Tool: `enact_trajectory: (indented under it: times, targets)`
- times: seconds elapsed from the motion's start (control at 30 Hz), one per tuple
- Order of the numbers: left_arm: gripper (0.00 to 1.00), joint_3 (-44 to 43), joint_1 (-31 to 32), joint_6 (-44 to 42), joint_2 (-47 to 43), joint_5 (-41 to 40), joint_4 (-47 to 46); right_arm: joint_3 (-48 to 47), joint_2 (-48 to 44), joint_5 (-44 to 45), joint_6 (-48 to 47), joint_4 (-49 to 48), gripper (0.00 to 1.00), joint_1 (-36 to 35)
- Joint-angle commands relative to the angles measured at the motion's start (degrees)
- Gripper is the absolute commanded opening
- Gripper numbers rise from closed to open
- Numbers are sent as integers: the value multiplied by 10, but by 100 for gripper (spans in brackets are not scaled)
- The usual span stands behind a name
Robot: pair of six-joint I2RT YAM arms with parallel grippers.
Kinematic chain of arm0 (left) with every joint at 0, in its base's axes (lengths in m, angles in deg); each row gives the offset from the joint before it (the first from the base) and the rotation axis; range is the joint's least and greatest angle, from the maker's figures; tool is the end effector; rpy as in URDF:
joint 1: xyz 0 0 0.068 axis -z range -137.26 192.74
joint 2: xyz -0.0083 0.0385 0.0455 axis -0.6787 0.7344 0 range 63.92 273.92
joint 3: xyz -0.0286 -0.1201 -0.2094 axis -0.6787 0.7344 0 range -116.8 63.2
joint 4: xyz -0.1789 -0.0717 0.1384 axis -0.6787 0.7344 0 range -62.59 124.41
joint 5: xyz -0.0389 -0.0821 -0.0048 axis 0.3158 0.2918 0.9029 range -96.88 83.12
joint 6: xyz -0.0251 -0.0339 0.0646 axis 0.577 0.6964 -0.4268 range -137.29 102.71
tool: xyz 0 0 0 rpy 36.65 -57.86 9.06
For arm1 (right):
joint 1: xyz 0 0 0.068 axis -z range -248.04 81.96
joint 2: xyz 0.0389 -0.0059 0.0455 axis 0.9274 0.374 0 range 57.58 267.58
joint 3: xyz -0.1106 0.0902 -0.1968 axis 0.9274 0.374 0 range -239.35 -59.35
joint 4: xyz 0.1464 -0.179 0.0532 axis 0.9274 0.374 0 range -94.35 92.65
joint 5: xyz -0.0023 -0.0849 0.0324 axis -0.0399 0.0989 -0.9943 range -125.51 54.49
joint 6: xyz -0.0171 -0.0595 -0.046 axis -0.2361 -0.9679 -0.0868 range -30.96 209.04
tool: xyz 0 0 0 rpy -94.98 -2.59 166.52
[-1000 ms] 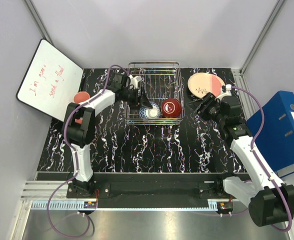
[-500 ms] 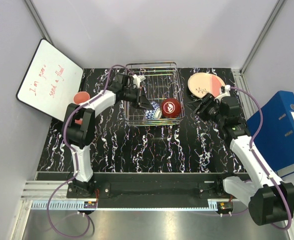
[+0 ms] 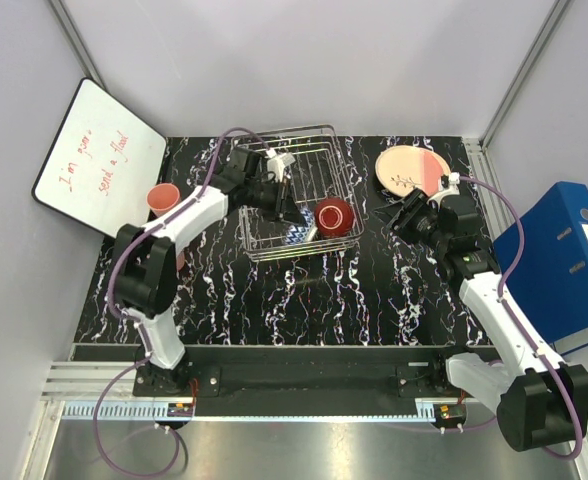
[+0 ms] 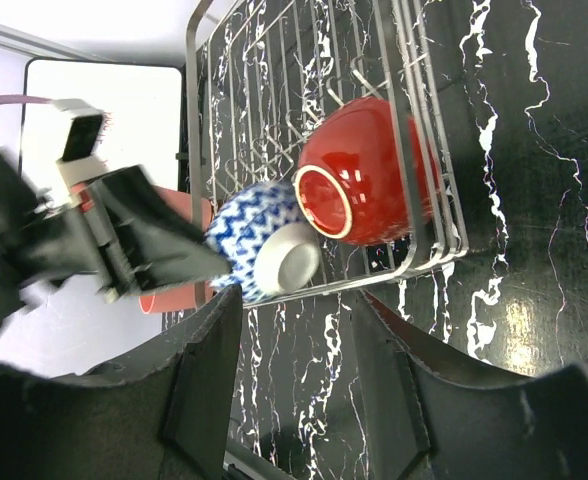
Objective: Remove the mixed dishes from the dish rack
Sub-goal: Pick up the bowl from the dish rack.
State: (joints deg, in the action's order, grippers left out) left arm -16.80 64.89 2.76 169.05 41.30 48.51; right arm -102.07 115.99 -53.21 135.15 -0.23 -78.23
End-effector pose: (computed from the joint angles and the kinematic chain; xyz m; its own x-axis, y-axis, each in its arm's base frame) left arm 0.3393 -0.1909 0.2149 -0.8781 0.1106 -0.4655 0.4555 0.4907 -0.7427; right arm 0.2459 0.0645 0.2644 -0.5556 0.5978 -0.5779 -0.0715 0.6582 0.7495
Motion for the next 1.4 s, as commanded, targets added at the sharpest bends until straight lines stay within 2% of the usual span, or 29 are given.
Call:
enact_trajectory:
  times: [0.0, 0.07, 0.23, 0.33, 0.43, 0.47, 0.53, 0.57, 0.63, 0.73, 0.87, 1.03, 1.07, 1.17, 1.37]
  targets:
    - [0, -90, 43, -119, -86, -199, 117, -3, -7, -11, -1, -24, 55, -6]
    - [0, -119, 53, -145, -94, -247, 140, -1, -8, -11, -1, -25, 55, -6]
    - [0, -146, 61, -171, -108, -294, 167, 6, -20, -9, -3, -23, 55, -6]
    - [0, -155, 84, -197, -120, -365, 174, 4, -26, -9, -8, -15, 55, -6]
    - [0, -147, 150, -263, -126, -507, 182, 0, -30, -3, -13, -4, 55, -5]
    - [0, -142, 171, -279, -125, -587, 183, -3, -30, -2, -14, 4, 55, -6]
    - [0, -116, 230, -321, -119, -656, 178, -13, -26, -1, -13, 11, 54, -6]
    - [0, -108, 264, -331, -117, -719, 176, -24, -24, -4, -14, 25, 54, -6]
    - [0, -82, 295, -360, -111, -794, 168, -37, -20, -6, -16, 52, 54, -6]
    - [0, -52, 348, -388, -119, -846, 162, -61, -21, -3, -29, 91, 54, -6]
    - [0, -3, 400, -415, -172, -835, 149, -93, -29, 5, -47, 137, 54, -6]
    - [0, 105, 447, -459, -308, -716, 93, -124, -29, -6, -58, 192, 54, -6]
    - [0, 115, 453, -461, -354, -703, 88, -135, -24, -7, -72, 207, 54, -6]
    - [0, 144, 470, -457, -416, -651, 82, -177, 9, -17, -104, 261, 54, -6]
    - [0, 202, 547, -441, -478, -562, 83, -237, 47, -79, -176, 354, 53, -6]
